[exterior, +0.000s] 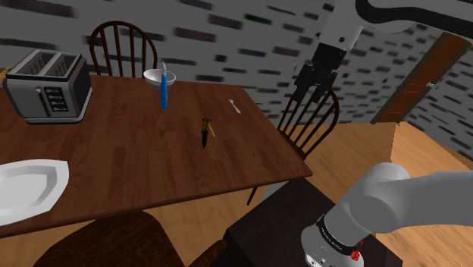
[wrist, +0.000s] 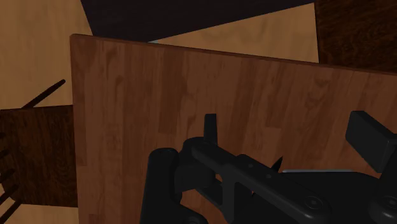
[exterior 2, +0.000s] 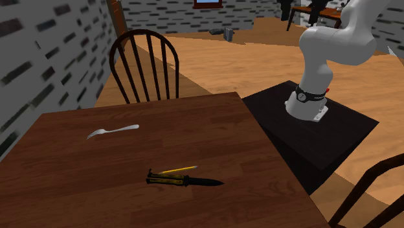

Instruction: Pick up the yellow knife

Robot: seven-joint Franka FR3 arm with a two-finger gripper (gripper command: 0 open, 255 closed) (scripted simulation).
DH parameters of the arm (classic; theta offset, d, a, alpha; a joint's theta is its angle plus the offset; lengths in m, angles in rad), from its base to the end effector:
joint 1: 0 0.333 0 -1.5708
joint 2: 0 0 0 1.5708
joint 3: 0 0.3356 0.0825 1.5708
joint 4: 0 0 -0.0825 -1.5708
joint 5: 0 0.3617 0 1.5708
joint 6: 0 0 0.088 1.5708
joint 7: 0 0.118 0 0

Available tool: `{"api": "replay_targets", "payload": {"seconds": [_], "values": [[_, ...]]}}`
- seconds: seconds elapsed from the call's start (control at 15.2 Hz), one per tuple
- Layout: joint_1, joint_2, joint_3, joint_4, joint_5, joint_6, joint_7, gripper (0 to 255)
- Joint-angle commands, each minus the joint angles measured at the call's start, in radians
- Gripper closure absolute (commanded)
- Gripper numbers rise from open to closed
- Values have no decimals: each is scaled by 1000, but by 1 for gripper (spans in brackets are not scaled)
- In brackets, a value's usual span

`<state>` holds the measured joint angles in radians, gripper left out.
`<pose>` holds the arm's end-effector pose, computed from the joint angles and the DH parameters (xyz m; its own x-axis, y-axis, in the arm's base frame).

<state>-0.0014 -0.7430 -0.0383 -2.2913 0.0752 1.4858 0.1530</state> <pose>0.2740 -0.0057 0.6037 0.9819 -0.1729 -0.0771 -0.1795 -0.9796 -0.0902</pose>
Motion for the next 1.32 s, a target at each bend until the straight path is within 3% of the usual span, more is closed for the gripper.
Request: {"api": "replay_targets", "payload": {"seconds": [0.0,0.59,1.25], "values": [[0,0,0,0,0,0,0,0],[8,229,43,-53,11,303,35,0],[13,568,79,25,0,585,83,0]]}}
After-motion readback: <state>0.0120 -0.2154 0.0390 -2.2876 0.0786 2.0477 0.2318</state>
